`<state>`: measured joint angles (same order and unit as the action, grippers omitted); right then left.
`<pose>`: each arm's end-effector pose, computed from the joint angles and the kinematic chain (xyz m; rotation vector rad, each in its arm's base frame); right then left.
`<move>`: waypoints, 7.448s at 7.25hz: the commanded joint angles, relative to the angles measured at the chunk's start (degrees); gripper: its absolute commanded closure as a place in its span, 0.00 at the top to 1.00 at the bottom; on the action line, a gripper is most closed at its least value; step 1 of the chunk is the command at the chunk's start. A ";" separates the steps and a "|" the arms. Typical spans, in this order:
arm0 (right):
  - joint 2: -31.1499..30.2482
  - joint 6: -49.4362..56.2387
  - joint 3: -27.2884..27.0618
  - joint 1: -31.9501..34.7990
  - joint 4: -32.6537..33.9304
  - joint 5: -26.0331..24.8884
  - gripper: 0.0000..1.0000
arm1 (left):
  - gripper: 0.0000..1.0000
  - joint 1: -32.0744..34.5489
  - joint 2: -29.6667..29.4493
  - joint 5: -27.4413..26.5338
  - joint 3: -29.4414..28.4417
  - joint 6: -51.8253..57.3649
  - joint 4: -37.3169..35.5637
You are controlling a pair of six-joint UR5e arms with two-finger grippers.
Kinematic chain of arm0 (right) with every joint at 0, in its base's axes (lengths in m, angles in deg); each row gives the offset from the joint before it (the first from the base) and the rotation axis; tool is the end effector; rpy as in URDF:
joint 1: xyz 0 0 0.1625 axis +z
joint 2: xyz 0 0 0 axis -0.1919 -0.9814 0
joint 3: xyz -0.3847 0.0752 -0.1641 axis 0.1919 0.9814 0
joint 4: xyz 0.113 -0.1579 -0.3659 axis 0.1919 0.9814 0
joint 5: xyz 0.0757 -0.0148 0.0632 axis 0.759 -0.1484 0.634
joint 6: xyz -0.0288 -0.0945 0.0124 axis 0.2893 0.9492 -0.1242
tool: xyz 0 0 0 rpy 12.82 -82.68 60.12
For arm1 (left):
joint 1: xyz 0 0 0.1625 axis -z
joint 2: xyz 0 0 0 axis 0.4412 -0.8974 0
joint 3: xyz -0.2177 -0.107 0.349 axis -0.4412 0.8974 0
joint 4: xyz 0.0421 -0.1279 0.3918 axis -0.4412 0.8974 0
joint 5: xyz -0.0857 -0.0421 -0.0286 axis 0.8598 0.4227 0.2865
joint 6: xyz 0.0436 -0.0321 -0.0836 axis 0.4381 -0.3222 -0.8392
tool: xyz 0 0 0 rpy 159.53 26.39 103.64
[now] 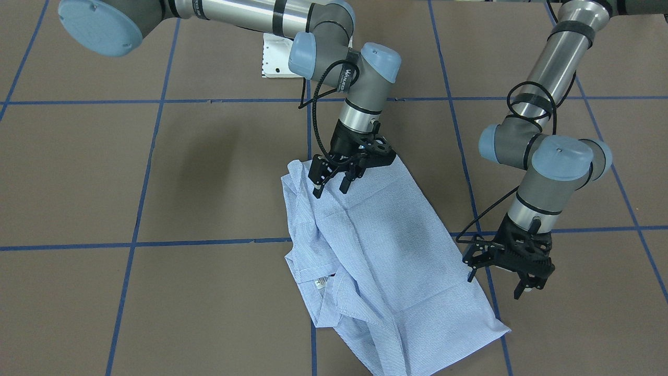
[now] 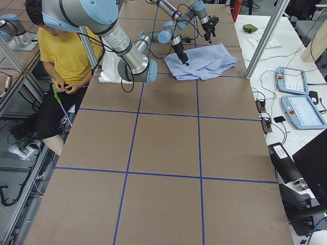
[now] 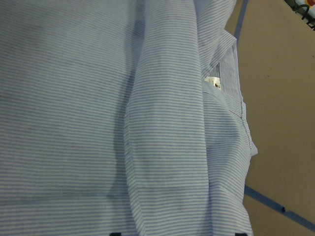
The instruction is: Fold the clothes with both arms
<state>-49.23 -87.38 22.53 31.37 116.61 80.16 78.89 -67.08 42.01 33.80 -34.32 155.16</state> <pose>-0.7092 -0.4393 0.1329 0.5620 -0.2818 -0.3093 0.3661 -0.6633 0.4298 0.7384 0.7528 0.2195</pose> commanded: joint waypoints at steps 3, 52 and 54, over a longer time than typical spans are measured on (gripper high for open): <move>-0.47 4.46 0.37 -0.36 2.89 -2.28 0.46 | 1.00 0.03 0.47 0.37 0.22 0.00 0.01; -22.62 -74.81 -21.24 0.87 -13.46 7.21 0.00 | 1.00 -0.59 5.13 0.37 6.46 -0.80 0.10; -22.62 -74.72 -22.91 0.96 -13.46 7.21 0.00 | 1.00 -0.76 5.21 1.59 9.07 -6.80 0.01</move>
<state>-71.85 -162.14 0.60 32.30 103.14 87.37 78.25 -61.94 42.67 41.10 -36.73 155.24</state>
